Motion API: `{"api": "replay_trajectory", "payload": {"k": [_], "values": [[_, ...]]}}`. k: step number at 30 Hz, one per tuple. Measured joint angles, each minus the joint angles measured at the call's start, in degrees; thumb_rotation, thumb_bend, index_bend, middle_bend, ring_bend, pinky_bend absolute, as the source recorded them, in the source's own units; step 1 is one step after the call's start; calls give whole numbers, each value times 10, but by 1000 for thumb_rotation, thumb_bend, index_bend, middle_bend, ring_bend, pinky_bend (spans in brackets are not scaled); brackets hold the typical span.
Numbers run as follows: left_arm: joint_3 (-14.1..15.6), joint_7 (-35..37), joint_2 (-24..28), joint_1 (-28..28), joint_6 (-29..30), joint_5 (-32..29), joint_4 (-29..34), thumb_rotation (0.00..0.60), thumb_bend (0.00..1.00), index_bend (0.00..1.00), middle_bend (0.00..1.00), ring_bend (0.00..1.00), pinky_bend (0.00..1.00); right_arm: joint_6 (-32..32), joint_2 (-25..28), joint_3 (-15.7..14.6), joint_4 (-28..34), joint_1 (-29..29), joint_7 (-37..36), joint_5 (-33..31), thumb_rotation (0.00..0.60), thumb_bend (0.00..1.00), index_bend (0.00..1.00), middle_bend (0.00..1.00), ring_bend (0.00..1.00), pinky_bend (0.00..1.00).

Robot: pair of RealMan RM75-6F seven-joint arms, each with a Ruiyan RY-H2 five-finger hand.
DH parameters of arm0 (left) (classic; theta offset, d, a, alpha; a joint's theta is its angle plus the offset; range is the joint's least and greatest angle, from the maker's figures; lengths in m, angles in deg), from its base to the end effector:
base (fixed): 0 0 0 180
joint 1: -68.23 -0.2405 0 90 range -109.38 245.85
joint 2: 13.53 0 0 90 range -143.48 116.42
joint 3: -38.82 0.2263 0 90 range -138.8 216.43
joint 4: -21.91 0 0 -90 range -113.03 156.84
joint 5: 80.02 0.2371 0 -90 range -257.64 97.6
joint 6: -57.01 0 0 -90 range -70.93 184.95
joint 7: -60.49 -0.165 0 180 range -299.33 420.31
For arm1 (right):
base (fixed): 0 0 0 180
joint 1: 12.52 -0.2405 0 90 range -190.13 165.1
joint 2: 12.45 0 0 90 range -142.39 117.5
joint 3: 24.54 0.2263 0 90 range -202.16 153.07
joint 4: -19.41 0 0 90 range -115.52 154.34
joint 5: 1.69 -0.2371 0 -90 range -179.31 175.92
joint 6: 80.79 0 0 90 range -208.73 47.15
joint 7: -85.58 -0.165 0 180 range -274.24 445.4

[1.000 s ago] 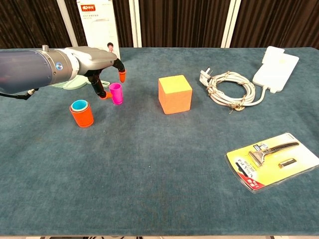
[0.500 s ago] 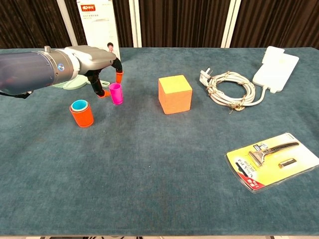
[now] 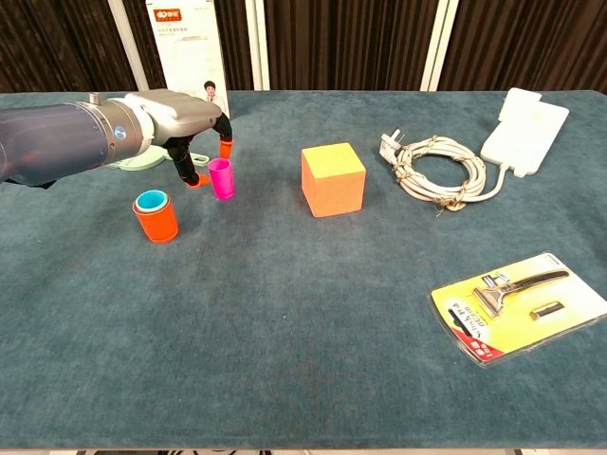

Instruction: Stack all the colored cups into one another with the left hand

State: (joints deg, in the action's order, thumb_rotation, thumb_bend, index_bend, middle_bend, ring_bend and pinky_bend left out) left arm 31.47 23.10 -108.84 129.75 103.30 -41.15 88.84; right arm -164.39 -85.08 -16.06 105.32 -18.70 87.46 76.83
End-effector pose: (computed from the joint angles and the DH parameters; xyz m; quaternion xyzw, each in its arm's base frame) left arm -0.1037 0.4238 -0.0746 -0.7891 -0.2998 -0.2357 0.4815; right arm -0.3089 -0.2308 0.1075 0.5369 -0.3980 0.3964 0.6295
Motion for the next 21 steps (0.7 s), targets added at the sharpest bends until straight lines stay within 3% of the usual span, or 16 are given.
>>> {"api": "replay_trajectory", "payload": {"k": [21], "values": [[-6,20,-1,-7,-8,23,-1,600,363,476,171,0,0,2,-2,0,-2,-1,-2,-1,600,405,128,72,93,68]]}}
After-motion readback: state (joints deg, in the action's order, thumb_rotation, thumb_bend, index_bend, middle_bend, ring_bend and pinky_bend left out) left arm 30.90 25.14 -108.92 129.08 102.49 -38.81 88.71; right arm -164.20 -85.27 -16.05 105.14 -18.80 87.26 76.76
